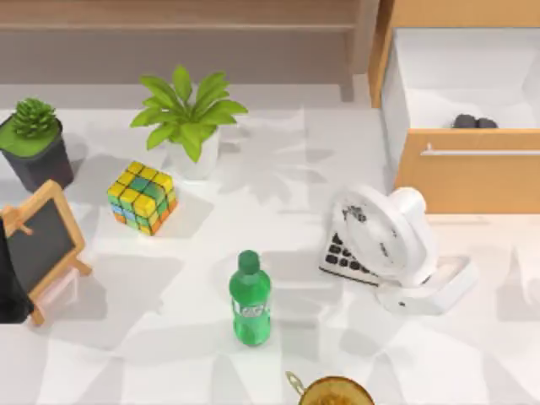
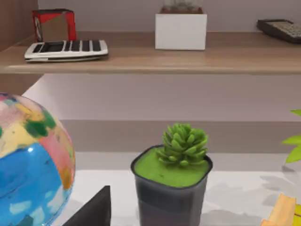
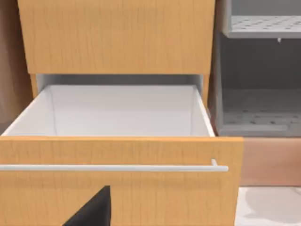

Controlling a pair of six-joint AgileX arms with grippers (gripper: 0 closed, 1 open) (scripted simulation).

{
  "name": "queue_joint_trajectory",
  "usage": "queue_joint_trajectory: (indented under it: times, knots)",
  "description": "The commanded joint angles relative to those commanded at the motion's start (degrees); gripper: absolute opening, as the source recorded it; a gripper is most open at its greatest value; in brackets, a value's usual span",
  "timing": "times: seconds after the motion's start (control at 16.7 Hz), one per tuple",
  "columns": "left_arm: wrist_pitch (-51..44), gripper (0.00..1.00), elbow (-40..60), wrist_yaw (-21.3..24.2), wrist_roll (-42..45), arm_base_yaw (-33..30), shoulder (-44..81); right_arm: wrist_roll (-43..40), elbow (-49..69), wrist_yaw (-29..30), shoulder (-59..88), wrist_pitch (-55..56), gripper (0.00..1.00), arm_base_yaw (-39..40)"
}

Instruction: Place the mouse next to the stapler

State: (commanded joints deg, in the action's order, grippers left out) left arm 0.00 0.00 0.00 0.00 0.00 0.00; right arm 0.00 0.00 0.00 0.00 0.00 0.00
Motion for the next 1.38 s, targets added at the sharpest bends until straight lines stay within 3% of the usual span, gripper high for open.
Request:
queue_joint_trajectory:
  times: [0.3, 0.54, 1.38]
  knots:
    - [0.0, 1.0, 0.0, 0.0, 0.0, 0.0, 0.0, 0.85, 3.43, 0.09, 3.49, -2.25, 1.0, 0.28]
    - [0.0, 1.0, 0.0, 0.0, 0.0, 0.0, 0.0, 3.75, 16.13, 0.39, 16.53, -9.86, 1.0, 1.19]
    - [0.0, 1.0, 0.0, 0.0, 0.0, 0.0, 0.0, 18.68, 92.77, 2.19, 105.06, -50.57, 1.0, 6.88]
